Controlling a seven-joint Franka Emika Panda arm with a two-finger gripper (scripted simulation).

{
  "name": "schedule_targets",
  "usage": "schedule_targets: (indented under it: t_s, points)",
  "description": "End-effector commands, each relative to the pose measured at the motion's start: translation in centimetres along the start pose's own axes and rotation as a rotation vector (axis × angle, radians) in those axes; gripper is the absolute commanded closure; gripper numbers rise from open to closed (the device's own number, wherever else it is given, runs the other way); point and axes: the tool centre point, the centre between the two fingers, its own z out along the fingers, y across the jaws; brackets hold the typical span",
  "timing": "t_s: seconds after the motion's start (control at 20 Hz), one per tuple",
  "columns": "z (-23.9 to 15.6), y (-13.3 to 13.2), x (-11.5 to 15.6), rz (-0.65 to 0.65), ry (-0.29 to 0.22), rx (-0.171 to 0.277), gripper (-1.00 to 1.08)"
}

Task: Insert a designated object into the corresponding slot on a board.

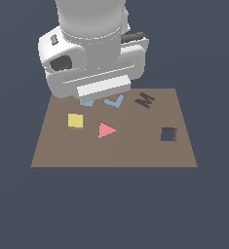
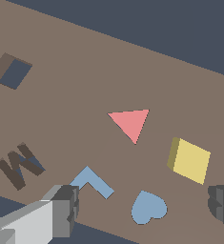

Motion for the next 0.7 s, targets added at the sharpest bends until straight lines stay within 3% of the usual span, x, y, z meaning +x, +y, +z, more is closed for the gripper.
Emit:
schedule_targets:
  t_s: [0.0,0.65]
  points:
    - [0.7,0.5,-0.5,-0.075,0.001,0.0,-0.92]
    - [4.4,4.0,-2.1,-0.511,0.005,-0.003,-0.92]
